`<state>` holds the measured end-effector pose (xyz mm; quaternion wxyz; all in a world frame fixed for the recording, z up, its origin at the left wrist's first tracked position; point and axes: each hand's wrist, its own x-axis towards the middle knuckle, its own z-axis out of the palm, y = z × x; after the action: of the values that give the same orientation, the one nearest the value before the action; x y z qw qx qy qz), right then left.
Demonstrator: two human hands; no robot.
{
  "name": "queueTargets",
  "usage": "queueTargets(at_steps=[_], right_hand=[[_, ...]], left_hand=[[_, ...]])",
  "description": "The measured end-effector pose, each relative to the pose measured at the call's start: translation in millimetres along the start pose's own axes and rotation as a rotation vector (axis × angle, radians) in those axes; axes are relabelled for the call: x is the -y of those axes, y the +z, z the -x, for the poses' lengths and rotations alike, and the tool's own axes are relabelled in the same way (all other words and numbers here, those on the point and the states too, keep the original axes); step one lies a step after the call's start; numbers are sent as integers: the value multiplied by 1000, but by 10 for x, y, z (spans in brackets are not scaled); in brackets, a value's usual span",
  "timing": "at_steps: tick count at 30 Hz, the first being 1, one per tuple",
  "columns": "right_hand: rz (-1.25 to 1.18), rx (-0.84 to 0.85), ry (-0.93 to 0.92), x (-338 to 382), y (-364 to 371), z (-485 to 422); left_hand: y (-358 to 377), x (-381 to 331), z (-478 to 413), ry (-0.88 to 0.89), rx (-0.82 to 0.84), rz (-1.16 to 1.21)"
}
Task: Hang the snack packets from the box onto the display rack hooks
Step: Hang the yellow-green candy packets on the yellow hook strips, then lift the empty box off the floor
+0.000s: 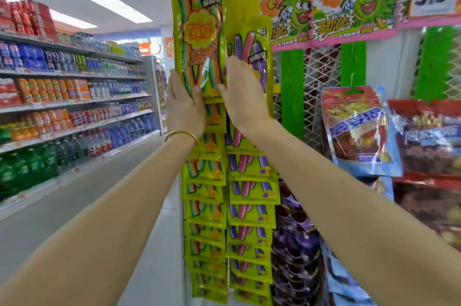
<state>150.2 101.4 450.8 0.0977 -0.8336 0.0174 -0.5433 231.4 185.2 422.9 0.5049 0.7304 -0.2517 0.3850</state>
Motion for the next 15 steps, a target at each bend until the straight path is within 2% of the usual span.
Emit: queueTargets(at_steps=[1, 3, 5, 6, 9, 12, 13, 15], right_hand=[[34, -13, -12, -22, -29, 61], [206, -161, -51, -131, -78, 225], [318, -337, -89, -279, -90, 463], [326, -360, -131, -359, -69, 605], [218, -267, -230, -547, -40, 1089], [78, -179, -229, -672, -89, 1841], [54, -109, -205, -733, -76, 2188], [60, 133, -108, -891, -2, 2982]], left_hand=[[-23, -6, 56, 7, -2, -42], [-63, -21, 223, 91, -15, -193], [-76, -51, 447, 267, 0, -353], [-60, -48, 570, 353, 32, -418], [16, 4, 944, 511, 150, -529], [64, 171, 1513, 542, 200, -538], [71, 266, 1774, 543, 219, -519], [82, 525, 2390, 528, 292, -500]])
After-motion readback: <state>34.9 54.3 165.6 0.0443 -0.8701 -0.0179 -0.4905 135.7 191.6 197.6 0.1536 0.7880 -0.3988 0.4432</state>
